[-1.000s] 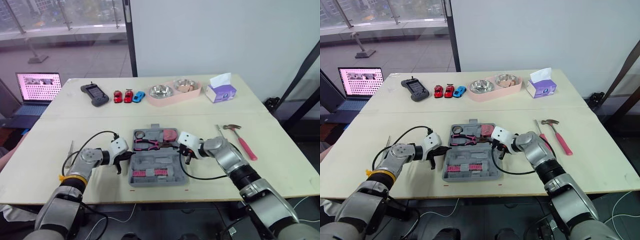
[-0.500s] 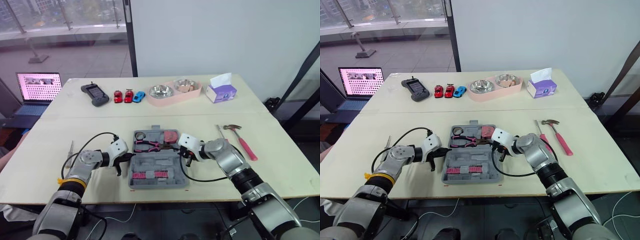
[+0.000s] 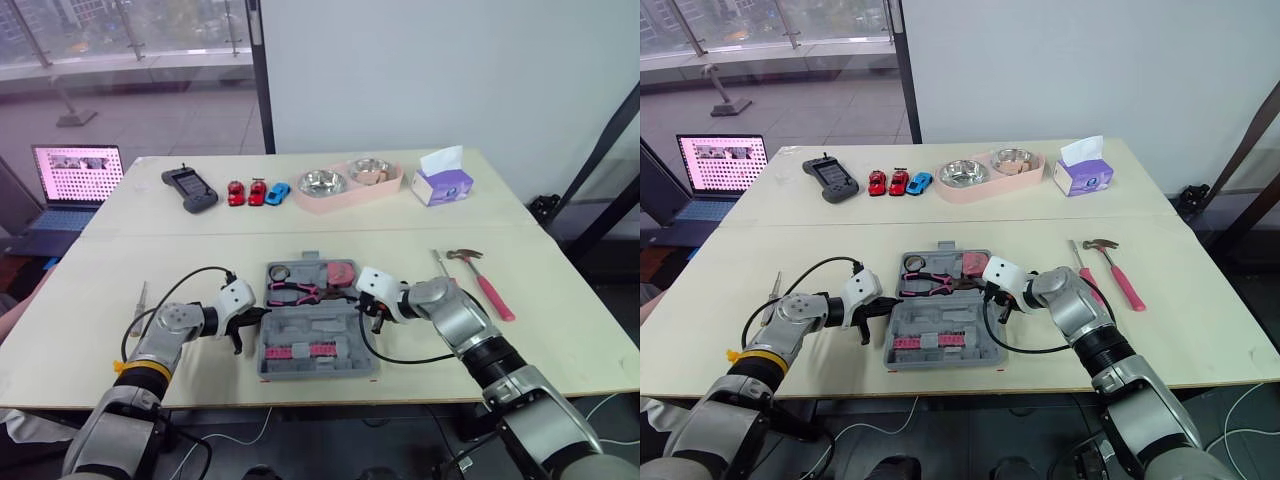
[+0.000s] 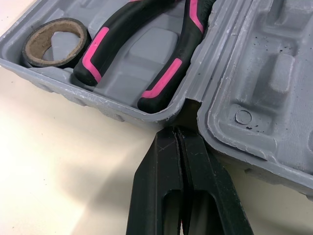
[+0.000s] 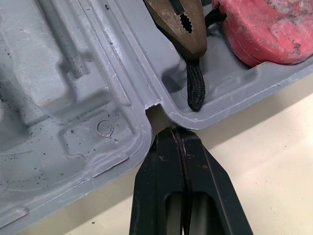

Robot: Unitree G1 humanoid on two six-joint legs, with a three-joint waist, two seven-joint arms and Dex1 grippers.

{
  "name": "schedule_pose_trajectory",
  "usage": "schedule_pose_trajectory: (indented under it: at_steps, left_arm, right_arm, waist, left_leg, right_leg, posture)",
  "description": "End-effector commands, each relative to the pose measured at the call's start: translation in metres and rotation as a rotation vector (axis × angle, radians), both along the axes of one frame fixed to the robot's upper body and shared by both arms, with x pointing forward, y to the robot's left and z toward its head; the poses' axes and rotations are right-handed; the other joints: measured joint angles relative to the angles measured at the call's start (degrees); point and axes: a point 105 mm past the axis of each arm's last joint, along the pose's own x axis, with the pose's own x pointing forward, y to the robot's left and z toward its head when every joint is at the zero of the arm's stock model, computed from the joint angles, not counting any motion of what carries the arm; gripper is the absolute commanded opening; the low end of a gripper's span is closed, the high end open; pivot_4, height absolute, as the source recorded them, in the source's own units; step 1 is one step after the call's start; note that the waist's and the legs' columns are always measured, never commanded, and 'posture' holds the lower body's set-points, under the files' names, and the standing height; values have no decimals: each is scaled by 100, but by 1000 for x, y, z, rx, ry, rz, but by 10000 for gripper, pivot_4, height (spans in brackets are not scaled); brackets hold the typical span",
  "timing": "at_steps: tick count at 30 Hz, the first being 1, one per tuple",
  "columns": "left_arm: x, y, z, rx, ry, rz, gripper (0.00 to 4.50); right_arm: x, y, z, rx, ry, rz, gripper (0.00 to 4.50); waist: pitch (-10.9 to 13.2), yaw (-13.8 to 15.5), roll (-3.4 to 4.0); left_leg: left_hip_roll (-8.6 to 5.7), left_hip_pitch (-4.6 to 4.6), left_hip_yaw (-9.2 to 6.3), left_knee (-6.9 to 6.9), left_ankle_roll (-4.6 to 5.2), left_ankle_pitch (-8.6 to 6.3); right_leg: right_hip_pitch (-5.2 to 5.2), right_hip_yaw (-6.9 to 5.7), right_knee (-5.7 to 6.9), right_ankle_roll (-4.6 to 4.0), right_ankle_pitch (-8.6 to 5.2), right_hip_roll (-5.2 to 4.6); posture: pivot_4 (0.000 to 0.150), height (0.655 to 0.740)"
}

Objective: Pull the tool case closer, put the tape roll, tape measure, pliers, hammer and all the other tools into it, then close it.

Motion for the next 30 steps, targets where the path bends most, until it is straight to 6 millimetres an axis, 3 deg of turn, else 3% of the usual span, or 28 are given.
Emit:
schedule_pose_trajectory:
  at_steps: [1,3,13,17,20,23,27,28,30]
  left_arm:
    - [-8,-5,-10,22,40,-38,565]
    - [-6,-1,-8,21,35,-23,565]
    - [-3,59,24,23,-20,119,565]
    - [-20,101,56,-42,-34,187,565]
    - [-44,127,74,-94,-25,214,0]
    - [-63,146,81,-125,-21,260,8155]
    - [-94,179,89,-135,-12,354,28165]
    - [-99,185,92,-144,-21,379,31942]
    - [-107,195,94,-143,-33,425,41933]
  right_arm:
    - [-2,9,3,19,-16,29,0]
    - [0,4,5,18,-26,13,0]
    - [-2,-54,31,9,-97,-103,0]
    - [-30,-75,61,168,-156,-75,0]
    - [-54,-91,72,249,-176,-90,7758]
    - [-72,-105,76,320,-200,-118,21292]
    - [-99,-143,78,360,-233,-196,41372]
    - [-104,-155,79,362,-242,-229,44406]
    - [-111,-171,80,345,-253,-271,45000]
  waist:
    - [0,0,0]
    - [0,-3,0]
    - [1,-12,0]
    - [6,6,-1]
    - [8,9,1]
    - [10,18,6]
    - [16,27,4]
    - [25,30,1]
    - [41,43,-1]
  left_leg:
    - [0,0,0,0,0,0]
    - [0,0,0,0,0,0]
    - [1,-8,0,-5,1,0]
    - [2,-20,-2,-7,20,-11]
    - [3,-41,-4,-6,21,-12]
    - [3,-39,-1,-5,34,-19]
    - [3,-27,1,-8,38,-21]
    - [3,-27,2,-13,38,-22]
    - [3,-26,4,-18,38,-21]
  right_leg:
    - [0,0,0,0,0,0]
    - [0,0,0,0,0,0]
    - [-10,1,-2,0,0,1]
    - [-16,0,-5,0,0,0]
    - [-23,-3,-18,0,0,-2]
    - [-19,-3,-19,0,0,-6]
    - [-12,-1,-16,0,0,-6]
    - [-12,-1,-20,0,0,-6]
    - [-14,0,-22,0,0,-7]
  posture:
    - [1500,7400]
    - [1500,7400]
    - [1500,7400]
    - [1500,7400]
    - [1500,7400]
    - [1500,7400]
    - [1500,7400]
    - [1500,7400]
    - [1500,7400]
